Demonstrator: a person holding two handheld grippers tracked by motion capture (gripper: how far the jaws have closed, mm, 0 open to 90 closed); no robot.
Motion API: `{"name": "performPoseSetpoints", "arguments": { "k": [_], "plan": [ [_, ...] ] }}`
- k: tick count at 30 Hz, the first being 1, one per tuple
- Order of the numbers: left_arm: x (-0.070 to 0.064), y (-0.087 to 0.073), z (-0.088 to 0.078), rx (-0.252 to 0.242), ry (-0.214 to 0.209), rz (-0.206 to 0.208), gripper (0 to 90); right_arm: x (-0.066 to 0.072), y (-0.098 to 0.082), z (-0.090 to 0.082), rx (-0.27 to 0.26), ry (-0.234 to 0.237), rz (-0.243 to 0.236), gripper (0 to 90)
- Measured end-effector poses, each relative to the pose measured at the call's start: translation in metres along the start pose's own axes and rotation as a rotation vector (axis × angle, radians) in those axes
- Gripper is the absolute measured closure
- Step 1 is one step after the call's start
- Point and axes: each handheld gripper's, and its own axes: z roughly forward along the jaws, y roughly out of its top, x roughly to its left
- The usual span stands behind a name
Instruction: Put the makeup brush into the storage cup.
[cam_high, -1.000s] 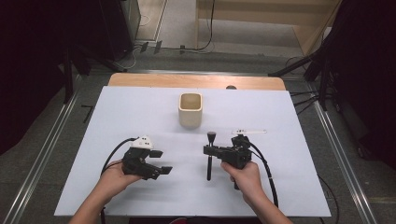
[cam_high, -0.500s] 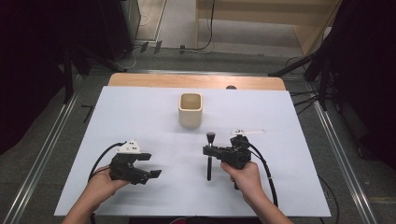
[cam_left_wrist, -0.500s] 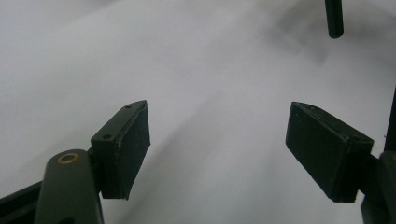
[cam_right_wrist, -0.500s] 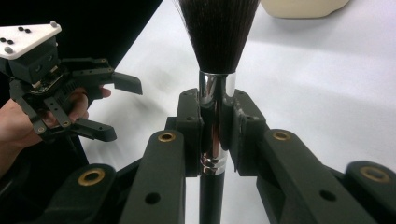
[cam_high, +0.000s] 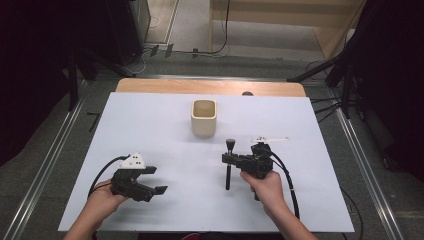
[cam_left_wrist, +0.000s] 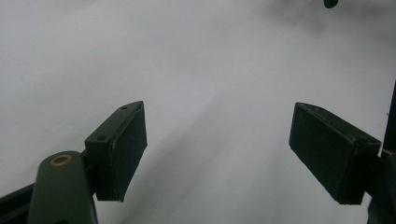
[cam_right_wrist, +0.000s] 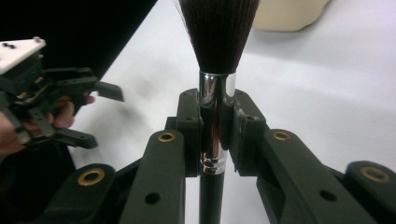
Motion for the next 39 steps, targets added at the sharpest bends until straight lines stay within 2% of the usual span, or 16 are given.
{"name": "performPoseSetpoints", "arguments": {
  "k": [2, 3, 4, 9, 15, 18, 21, 25, 33, 39],
  "plan": [
    [0.001, 0.0, -0.001, -0.017, 0.001, -0.02, 20.1, -0.003, 0.001, -0.003, -0.006, -0.008, 0.004, 77.9],
    [0.0, 0.0, -0.002, -0.022, 0.007, -0.017, 20.6, -0.004, 0.001, -0.004, -0.008, -0.011, 0.008, 77.9],
    [-0.001, 0.0, -0.004, -0.039, 0.008, -0.002, 20.9, -0.005, 0.002, -0.005, -0.012, -0.016, 0.012, 77.9],
    [-0.002, 0.001, -0.005, -0.061, -0.019, 0.037, 21.0, -0.006, 0.004, -0.006, -0.014, -0.031, 0.009, 77.9],
    [-0.002, 0.002, -0.002, -0.041, -0.024, 0.038, 21.0, -0.007, 0.01, -0.011, -0.032, -0.046, -0.019, 77.9],
    [-0.003, 0.003, -0.001, -0.043, -0.032, 0.043, 21.0, -0.01, 0.014, -0.015, -0.042, -0.054, -0.011, 77.9],
    [-0.004, 0.003, 0.0, -0.044, -0.034, 0.055, 21.3, -0.012, 0.017, -0.015, -0.034, -0.05, -0.008, 77.9],
    [-0.004, 0.003, 0.0, -0.043, -0.033, 0.048, 21.6, -0.016, 0.023, -0.009, -0.017, -0.032, 0.014, 77.9],
    [-0.002, 0.003, -0.002, -0.057, -0.029, 0.04, 22.2, -0.018, 0.028, 0.0, 0.016, -0.034, 0.008, 77.9],
    [-0.002, 0.003, -0.002, -0.048, -0.029, 0.042, 22.3, -0.019, 0.033, -0.002, 0.005, -0.036, 0.013, 78.0]
  ]
}}
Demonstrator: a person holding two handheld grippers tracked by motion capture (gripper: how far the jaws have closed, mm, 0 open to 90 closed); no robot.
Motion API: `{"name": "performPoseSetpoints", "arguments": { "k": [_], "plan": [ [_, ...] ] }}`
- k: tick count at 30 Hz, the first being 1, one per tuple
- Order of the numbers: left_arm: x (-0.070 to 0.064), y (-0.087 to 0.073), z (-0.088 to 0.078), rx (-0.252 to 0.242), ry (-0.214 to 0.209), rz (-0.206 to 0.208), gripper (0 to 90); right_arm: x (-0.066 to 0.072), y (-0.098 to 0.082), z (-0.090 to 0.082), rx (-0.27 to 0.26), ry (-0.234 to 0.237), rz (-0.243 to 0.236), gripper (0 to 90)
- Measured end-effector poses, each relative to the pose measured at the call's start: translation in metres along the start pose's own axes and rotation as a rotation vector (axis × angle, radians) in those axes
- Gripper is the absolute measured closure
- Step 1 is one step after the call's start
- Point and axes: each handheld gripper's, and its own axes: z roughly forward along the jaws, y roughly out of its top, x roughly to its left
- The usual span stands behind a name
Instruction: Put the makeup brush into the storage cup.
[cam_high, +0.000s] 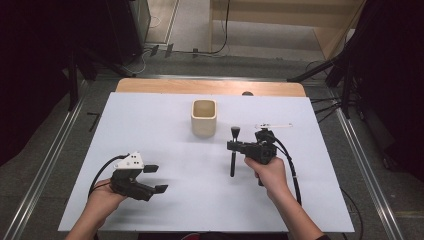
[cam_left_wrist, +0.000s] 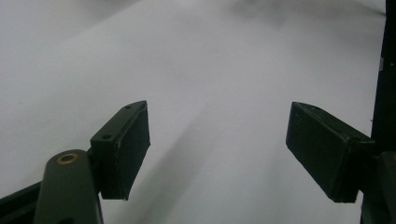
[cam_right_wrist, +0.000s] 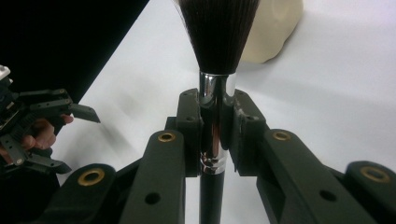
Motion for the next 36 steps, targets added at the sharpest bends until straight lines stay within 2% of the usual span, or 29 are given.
{"name": "performPoseSetpoints", "arguments": {
  "k": [13, 26, 36],
  "plan": [
    [0.002, 0.0, -0.002, -0.012, 0.014, -0.013, 22.7, 0.0, 0.02, 0.003, 0.002, -0.013, -0.01, 78.0],
    [0.004, -0.002, -0.002, -0.002, 0.006, -0.024, 22.7, -0.003, 0.037, 0.008, -0.006, -0.013, 0.017, 78.0],
    [0.004, -0.002, -0.003, -0.001, 0.007, -0.022, 22.7, -0.004, 0.056, 0.011, -0.003, -0.033, 0.019, 78.0]
  ]
}}
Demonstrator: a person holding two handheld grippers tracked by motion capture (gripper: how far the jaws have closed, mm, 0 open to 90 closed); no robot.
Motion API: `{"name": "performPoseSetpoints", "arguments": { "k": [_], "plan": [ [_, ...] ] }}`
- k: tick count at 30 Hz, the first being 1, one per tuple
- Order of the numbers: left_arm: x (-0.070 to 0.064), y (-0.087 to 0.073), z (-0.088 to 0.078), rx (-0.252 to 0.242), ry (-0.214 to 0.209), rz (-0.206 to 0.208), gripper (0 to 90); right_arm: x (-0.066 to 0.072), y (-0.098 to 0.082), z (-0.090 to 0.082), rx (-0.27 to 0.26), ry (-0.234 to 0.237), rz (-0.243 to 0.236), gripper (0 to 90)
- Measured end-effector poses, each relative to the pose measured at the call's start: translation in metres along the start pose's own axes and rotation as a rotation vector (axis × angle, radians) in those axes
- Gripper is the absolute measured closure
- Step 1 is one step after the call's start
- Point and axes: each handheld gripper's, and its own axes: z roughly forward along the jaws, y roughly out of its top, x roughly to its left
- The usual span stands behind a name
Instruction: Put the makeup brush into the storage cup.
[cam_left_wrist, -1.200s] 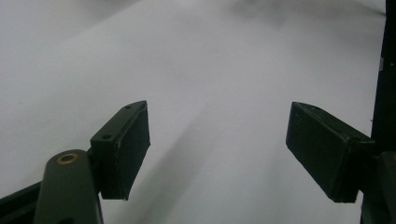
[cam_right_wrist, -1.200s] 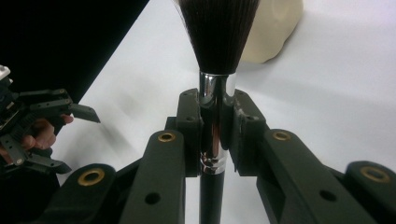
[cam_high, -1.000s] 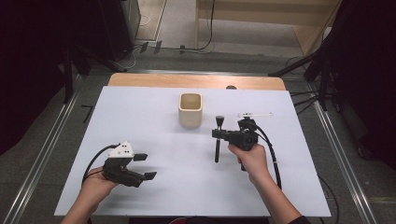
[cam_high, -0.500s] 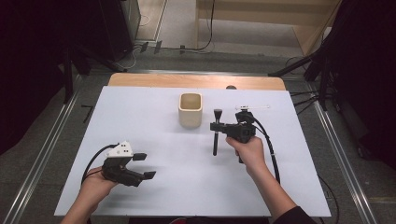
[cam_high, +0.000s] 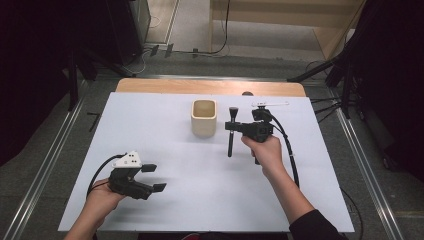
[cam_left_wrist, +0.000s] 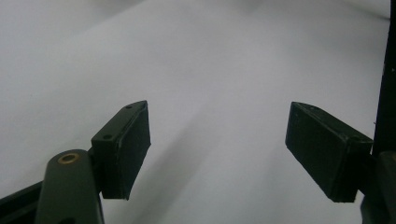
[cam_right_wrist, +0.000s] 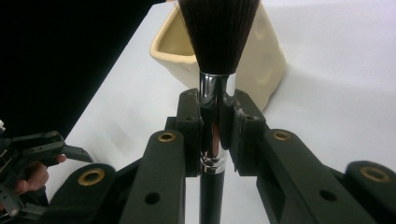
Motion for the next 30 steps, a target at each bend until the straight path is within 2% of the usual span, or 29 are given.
{"name": "performPoseSetpoints", "arguments": {
  "k": [12, 19, 30],
  "plan": [
    [0.001, -0.001, 0.0, -0.001, 0.0, -0.007, 22.7, -0.008, 0.019, 0.004, 0.001, -0.007, 0.032, 78.0],
    [0.0, 0.0, 0.001, 0.005, -0.005, 0.002, 22.7, -0.012, 0.029, 0.004, -0.03, -0.023, 0.047, 78.0],
    [0.002, -0.001, 0.001, 0.003, -0.002, -0.007, 22.7, 0.0, 0.057, 0.003, -0.04, -0.03, 0.014, 78.0]
  ]
}}
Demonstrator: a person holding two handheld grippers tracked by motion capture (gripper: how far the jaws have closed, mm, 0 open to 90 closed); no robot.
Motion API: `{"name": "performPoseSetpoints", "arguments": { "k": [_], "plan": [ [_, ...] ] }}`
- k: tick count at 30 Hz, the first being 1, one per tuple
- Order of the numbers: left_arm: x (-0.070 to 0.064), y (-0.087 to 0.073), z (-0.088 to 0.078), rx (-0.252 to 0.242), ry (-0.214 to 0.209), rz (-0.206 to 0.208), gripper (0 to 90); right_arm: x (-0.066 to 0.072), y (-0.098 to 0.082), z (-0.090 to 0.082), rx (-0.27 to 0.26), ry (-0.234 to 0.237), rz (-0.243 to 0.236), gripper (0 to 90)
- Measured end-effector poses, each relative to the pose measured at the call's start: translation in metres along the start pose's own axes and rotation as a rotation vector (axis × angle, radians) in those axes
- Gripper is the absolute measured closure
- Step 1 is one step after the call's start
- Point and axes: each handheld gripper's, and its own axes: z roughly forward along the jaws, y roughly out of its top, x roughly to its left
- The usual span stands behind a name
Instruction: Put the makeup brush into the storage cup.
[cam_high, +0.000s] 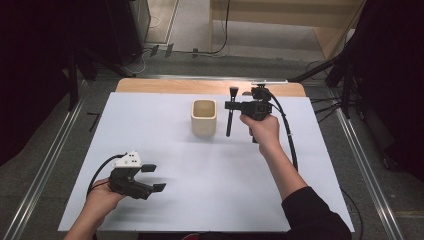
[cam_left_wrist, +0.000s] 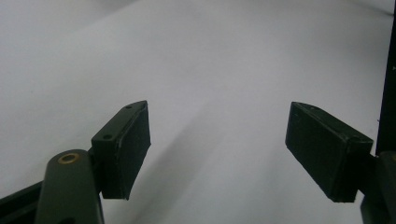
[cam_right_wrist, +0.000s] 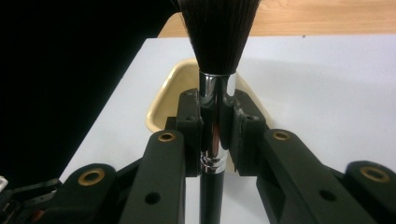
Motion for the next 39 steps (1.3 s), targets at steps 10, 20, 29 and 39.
{"name": "performPoseSetpoints", "arguments": {
  "k": [10, 20, 29, 39],
  "plan": [
    [0.003, -0.001, -0.002, -0.009, -0.003, -0.011, 22.7, 0.024, 0.018, 0.001, -0.013, 0.034, -0.05, 78.0],
    [0.003, -0.001, -0.001, -0.001, -0.007, -0.002, 22.7, 0.041, 0.036, 0.008, -0.014, 0.049, -0.074, 78.0],
    [0.003, 0.0, -0.001, 0.005, -0.009, -0.004, 22.7, 0.047, 0.051, 0.015, -0.027, 0.002, -0.098, 78.0],
    [0.002, 0.001, 0.0, 0.005, -0.016, 0.008, 22.7, 0.054, 0.061, 0.02, -0.104, -0.094, -0.131, 78.1]
  ]
}}
